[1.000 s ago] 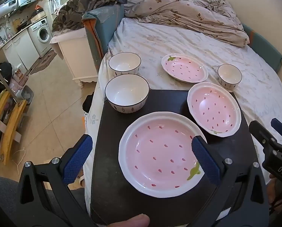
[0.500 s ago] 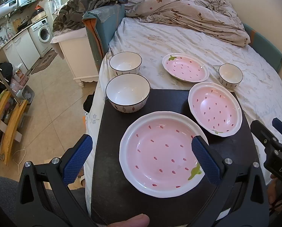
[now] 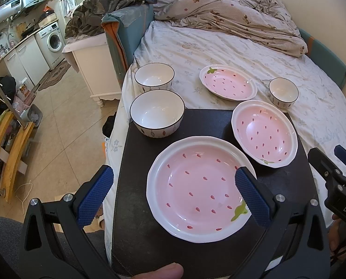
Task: Organize plates and bowls
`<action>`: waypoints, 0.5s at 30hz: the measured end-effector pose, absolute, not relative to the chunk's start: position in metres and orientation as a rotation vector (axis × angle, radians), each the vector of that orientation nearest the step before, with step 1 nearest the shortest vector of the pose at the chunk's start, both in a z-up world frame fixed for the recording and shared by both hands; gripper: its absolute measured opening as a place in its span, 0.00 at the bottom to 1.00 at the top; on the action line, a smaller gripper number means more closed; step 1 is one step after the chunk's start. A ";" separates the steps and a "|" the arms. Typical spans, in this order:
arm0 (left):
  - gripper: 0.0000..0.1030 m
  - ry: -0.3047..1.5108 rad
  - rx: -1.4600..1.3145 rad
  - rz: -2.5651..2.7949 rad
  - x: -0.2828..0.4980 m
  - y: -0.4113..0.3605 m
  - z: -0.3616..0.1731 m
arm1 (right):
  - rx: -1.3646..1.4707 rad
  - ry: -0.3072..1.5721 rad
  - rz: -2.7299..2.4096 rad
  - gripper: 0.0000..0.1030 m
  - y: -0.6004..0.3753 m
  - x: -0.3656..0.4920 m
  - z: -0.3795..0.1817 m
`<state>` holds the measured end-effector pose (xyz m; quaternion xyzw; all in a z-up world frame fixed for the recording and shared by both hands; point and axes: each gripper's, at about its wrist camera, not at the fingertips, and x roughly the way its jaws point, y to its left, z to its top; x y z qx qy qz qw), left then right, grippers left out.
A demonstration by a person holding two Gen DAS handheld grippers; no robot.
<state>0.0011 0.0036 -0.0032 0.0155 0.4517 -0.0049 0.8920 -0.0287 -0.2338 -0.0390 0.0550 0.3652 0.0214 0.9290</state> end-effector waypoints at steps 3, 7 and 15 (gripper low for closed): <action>1.00 0.935 0.033 -0.005 0.001 0.004 -0.004 | 0.112 0.748 0.043 1.00 -0.233 -0.028 -0.039; 1.00 0.939 0.027 -0.004 0.001 0.005 -0.005 | 0.112 0.749 0.044 1.00 -0.232 -0.027 -0.040; 1.00 0.942 0.027 -0.004 0.001 0.006 -0.005 | 0.111 0.751 0.043 1.00 -0.232 -0.029 -0.039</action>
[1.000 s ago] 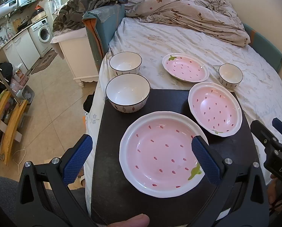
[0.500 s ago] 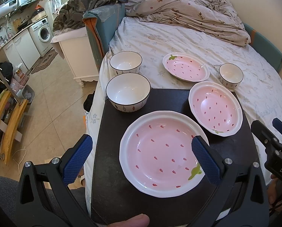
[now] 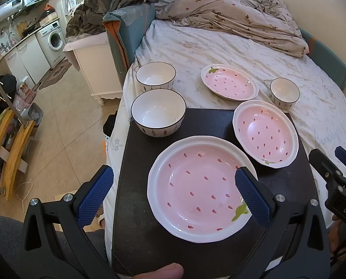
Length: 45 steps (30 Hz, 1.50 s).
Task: Organize plates and bowls
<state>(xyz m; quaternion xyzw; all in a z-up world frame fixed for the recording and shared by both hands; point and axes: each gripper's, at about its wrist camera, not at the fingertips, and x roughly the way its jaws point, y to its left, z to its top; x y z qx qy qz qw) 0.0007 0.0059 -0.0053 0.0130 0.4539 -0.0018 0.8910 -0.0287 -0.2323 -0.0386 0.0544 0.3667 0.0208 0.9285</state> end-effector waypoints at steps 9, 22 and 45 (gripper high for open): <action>1.00 0.942 0.027 0.001 0.000 0.005 -0.005 | 0.111 0.749 0.046 1.00 -0.236 -0.027 -0.043; 1.00 0.943 0.030 0.001 0.001 0.005 -0.004 | 0.114 0.750 0.045 1.00 -0.232 -0.027 -0.044; 1.00 0.946 0.041 0.014 0.000 0.006 -0.009 | 0.132 0.750 0.021 1.00 -0.239 -0.027 -0.042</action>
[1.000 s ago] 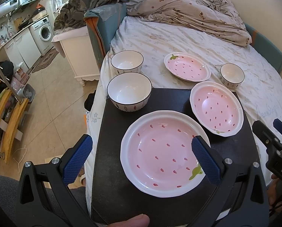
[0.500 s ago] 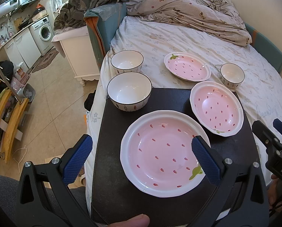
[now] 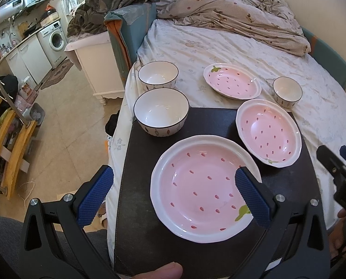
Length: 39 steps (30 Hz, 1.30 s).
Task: Organize plates and bowls
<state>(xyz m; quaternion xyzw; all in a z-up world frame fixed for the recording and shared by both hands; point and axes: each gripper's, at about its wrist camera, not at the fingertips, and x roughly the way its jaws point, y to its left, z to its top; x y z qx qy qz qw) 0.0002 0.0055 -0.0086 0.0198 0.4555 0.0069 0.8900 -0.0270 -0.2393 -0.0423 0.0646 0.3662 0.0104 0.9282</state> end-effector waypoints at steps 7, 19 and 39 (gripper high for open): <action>1.00 0.943 0.039 0.035 0.001 0.012 -0.006 | 0.149 0.743 0.022 1.00 -0.243 -0.029 -0.038; 1.00 0.915 0.000 -0.036 0.001 0.009 0.015 | 0.104 0.763 0.030 1.00 -0.251 -0.027 -0.035; 1.00 1.063 0.010 -0.093 0.076 -0.050 0.027 | 0.282 0.921 -0.060 1.00 -0.312 0.024 -0.035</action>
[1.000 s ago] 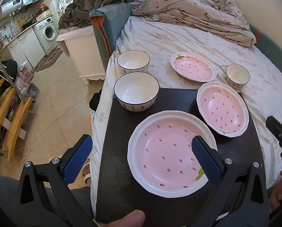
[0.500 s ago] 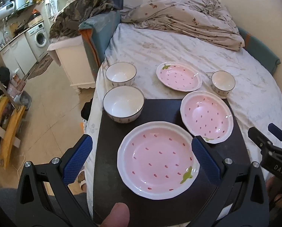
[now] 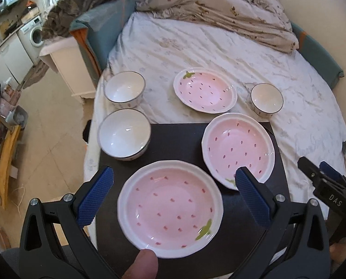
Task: Organize plates and bowls
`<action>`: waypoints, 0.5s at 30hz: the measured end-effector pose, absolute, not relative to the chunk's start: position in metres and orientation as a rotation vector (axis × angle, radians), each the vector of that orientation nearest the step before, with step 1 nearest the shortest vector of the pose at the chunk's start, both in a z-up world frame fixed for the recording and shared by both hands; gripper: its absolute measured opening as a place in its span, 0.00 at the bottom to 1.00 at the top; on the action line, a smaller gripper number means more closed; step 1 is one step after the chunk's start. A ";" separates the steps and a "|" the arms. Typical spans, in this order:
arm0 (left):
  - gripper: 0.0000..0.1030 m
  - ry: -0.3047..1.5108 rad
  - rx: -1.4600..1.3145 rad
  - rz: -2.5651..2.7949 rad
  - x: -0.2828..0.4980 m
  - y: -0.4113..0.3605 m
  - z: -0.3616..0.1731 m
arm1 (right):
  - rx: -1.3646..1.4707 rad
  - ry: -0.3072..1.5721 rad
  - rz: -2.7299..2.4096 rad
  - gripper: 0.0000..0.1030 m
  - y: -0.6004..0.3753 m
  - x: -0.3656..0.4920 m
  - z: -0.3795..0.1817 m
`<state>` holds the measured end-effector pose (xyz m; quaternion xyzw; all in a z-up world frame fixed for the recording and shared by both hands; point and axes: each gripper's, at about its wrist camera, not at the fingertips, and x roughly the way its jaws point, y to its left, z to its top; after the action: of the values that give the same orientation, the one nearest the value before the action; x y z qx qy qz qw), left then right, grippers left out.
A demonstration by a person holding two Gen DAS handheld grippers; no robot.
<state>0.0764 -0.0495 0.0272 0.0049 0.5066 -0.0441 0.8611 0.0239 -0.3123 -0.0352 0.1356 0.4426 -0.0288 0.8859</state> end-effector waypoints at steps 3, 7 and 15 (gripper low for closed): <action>1.00 1.102 0.007 -0.074 0.099 -0.059 0.016 | 0.287 0.936 -0.101 1.00 -0.325 0.041 -0.036; 1.00 1.164 0.007 -0.114 0.131 -0.078 -0.003 | 0.266 0.981 -0.119 1.00 -0.334 0.067 -0.042; 1.00 1.351 -0.036 -0.161 0.183 -0.100 -0.062 | 0.257 1.012 -0.117 1.00 -0.364 0.115 -0.067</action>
<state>0.1834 -0.0995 -0.0615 -0.0167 0.6244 -0.0744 0.7774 0.1154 -0.3644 -0.0675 0.1227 0.4831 -0.0557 0.8651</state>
